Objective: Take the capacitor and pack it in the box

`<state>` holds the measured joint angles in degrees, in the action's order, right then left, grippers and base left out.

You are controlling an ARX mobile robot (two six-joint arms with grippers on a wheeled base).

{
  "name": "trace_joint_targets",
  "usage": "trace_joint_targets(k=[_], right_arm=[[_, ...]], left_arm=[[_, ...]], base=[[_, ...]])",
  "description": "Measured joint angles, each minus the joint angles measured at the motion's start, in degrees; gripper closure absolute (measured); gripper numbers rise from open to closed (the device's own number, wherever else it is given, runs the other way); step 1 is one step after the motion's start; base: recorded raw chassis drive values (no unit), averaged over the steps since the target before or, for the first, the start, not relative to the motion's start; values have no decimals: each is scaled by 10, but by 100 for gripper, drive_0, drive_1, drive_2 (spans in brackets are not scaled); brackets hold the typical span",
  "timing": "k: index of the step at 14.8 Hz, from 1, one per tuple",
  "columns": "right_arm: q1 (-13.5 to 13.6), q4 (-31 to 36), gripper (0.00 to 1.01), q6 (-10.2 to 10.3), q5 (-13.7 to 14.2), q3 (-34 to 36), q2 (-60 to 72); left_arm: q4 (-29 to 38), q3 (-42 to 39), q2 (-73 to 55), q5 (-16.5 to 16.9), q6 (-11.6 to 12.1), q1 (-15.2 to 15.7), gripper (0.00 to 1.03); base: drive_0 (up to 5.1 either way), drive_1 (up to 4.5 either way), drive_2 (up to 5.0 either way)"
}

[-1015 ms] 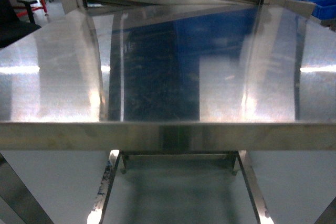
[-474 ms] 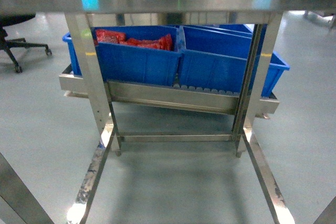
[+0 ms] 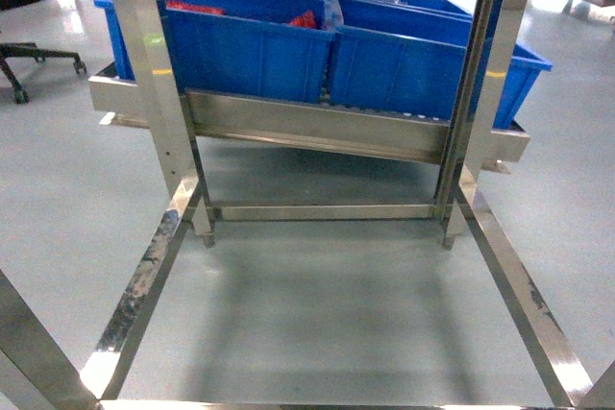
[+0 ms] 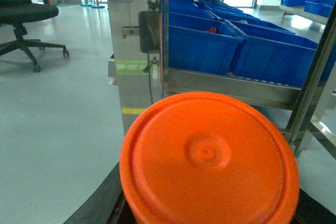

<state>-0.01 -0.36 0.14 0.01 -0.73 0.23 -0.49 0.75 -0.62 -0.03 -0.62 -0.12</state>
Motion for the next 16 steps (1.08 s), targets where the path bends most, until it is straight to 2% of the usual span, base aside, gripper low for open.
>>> trace_joint_targets(k=[7, 16], right_arm=[[0, 1, 3, 0, 0, 0, 0], [0, 0, 3, 0, 0, 0, 0]], left_arm=[[1, 0, 0, 0, 0, 0, 59], [1, 0, 0, 0, 0, 0, 59]], base=[[0, 0, 0], [-464, 281, 281]])
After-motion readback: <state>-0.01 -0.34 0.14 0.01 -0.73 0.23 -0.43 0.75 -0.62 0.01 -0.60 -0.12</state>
